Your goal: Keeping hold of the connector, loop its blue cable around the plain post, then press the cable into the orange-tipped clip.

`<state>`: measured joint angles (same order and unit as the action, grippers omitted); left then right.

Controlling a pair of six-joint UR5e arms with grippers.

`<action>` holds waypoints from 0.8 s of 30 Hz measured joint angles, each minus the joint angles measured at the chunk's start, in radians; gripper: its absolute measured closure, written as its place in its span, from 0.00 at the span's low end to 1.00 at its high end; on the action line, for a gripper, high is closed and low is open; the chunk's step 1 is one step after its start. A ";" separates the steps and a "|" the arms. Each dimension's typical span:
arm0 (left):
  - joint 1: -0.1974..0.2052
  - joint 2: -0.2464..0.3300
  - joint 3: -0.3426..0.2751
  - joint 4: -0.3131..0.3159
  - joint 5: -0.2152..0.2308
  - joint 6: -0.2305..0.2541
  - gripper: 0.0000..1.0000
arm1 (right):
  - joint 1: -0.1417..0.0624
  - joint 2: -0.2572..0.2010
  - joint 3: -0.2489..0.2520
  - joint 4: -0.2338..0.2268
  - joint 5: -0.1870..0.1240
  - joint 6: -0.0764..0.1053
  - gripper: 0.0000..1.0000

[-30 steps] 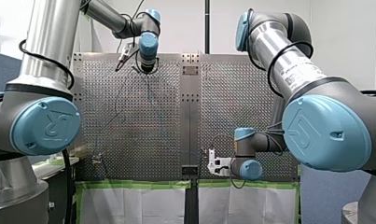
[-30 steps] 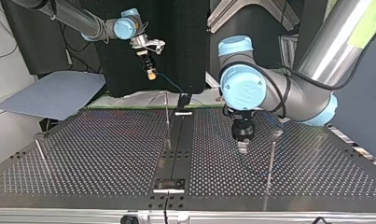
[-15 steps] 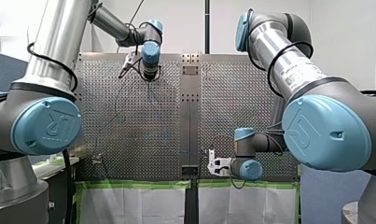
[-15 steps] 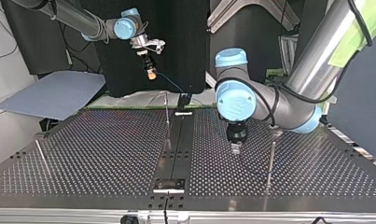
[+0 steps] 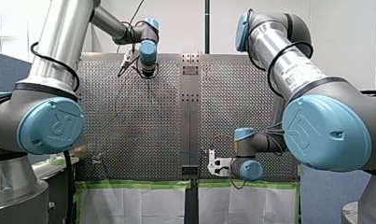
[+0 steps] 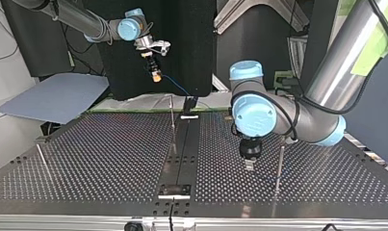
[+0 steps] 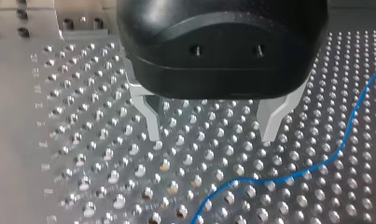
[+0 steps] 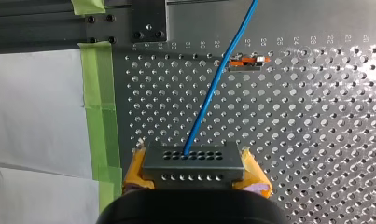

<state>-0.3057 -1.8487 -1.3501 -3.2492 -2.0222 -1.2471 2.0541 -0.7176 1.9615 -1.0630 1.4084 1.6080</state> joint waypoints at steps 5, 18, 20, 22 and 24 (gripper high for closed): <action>0.014 -0.002 0.000 0.001 0.002 0.000 0.01 | 0.000 0.000 0.000 0.000 0.000 0.000 1.00; 0.041 -0.026 0.024 0.007 -0.001 0.007 0.01 | 0.000 0.001 0.000 -0.005 0.000 0.001 1.00; 0.043 -0.027 0.033 0.007 -0.001 0.008 0.01 | 0.000 0.002 0.000 -0.005 0.000 0.001 1.00; 0.045 -0.027 0.044 0.005 0.000 0.008 0.01 | 0.001 0.001 0.000 -0.005 0.000 0.001 1.00; 0.045 -0.027 0.053 0.004 0.001 0.008 0.01 | 0.001 0.001 0.000 -0.005 -0.001 0.001 1.00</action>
<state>-0.2604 -1.8761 -1.2968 -3.2452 -2.0208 -1.2394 2.0547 -0.7161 1.9614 -1.0678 1.4076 1.6094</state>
